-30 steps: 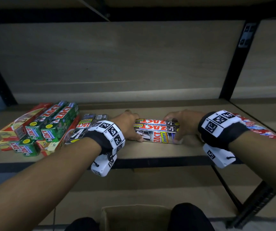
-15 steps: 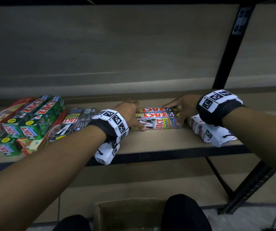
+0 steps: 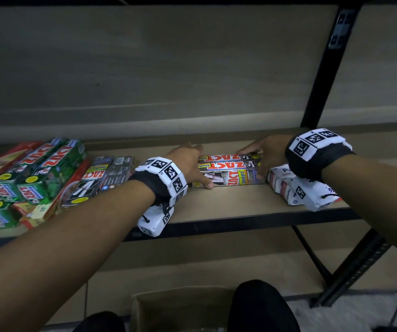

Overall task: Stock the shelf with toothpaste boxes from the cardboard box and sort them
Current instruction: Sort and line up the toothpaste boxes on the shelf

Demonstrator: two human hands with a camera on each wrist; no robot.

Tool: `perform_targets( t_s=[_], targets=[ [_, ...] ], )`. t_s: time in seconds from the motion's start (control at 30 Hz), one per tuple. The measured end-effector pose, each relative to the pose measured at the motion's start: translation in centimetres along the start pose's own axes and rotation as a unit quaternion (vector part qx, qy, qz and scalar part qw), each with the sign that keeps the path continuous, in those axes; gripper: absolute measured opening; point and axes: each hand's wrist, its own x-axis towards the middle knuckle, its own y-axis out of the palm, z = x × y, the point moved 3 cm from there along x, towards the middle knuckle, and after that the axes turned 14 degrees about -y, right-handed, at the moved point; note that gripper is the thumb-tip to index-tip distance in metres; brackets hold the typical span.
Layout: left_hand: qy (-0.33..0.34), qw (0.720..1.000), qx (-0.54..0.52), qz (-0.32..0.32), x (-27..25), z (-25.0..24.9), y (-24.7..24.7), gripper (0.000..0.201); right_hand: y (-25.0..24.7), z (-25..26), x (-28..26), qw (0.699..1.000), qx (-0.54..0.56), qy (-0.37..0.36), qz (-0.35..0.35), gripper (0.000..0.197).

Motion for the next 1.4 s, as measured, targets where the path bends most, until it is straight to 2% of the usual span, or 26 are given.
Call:
perform_targets(
  t_s=[0.17, 0.37, 0.57, 0.77, 0.93, 1.1, 1.23, 1.4],
  targets=[
    [0.016, 1.000, -0.015, 0.005, -1.0, 0.6, -0.1, 0.077, 0.4, 0.4, -0.2, 1.000, -0.008, -0.002, -0.006, 0.090],
    [0.002, 1.000, -0.014, -0.012, -3.3, 3.3, -0.3, 0.085, 0.5, 3.0, -0.6, 0.999, -0.028, -0.031, -0.025, 0.068],
    [-0.040, 0.999, 0.002, -0.023, -5.1, 8.1, -0.7, 0.077, 0.6, 7.8, 0.3, 0.994, -0.071, -0.049, -0.066, 0.062],
    [-0.062, 0.998, -0.012, -0.011, -7.9, 13.7, -1.6, 0.085, 1.5, 14.8, 2.4, 0.984, -0.088, -0.120, -0.102, 0.048],
    [-0.088, 0.994, -0.060, 0.018, -10.6, 17.7, -1.6, 0.107, 3.7, 20.6, 3.8, 0.976, -0.046, -0.189, -0.102, 0.049],
    [-0.088, 0.993, -0.074, 0.000, -11.9, 20.2, -0.2, 0.104, 6.4, 25.2, 4.4, 0.957, 0.005, -0.266, -0.116, 0.063],
    [-0.076, 0.995, -0.060, -0.004, -12.1, 20.5, 0.3, 0.106, 7.5, 26.3, 4.8, 0.948, 0.052, -0.286, -0.131, 0.080],
    [-0.059, 0.996, -0.062, -0.013, -12.4, 20.3, 0.1, 0.099, 7.7, 25.9, 4.8, 0.939, 0.043, -0.306, -0.149, 0.075]
  ],
)
